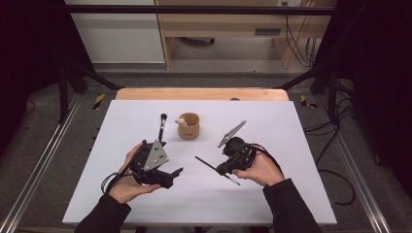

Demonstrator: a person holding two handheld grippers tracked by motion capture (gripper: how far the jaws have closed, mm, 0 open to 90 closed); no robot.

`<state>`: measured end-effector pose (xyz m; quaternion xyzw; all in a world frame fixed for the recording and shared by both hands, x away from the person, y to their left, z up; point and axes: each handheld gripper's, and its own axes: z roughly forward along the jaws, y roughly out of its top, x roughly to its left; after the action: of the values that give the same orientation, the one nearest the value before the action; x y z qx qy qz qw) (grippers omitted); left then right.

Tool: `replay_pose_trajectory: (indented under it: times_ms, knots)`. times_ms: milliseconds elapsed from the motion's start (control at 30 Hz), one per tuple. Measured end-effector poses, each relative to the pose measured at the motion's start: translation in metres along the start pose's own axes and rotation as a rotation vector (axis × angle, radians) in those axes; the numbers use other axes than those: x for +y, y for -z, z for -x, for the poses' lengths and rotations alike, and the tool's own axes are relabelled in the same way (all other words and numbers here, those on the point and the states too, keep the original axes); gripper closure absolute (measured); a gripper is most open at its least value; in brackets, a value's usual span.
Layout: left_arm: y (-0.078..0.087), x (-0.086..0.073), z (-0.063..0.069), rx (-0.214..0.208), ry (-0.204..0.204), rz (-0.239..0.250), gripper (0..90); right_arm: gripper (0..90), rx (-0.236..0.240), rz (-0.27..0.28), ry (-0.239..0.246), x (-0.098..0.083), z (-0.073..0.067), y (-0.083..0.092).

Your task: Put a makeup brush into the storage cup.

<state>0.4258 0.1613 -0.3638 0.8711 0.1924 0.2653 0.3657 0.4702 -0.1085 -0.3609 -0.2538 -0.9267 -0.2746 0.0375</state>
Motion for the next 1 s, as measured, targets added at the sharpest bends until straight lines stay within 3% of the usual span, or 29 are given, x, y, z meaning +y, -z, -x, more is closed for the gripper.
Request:
replay_pose_trajectory:
  times_ms: [633,867,1000]
  knots:
    - [-0.012,0.018,0.022,-0.046,-0.180,-0.051,13.0,85.8,0.031,-0.022,0.015,0.007,-0.005,-0.006]
    - [-0.013,0.020,0.027,-0.042,-0.220,-0.050,14.7,85.8,0.041,-0.030,0.014,0.008,-0.006,-0.007]
    - [-0.013,0.022,0.031,-0.026,-0.269,-0.057,16.0,85.8,0.051,-0.037,0.019,0.009,-0.008,-0.010]
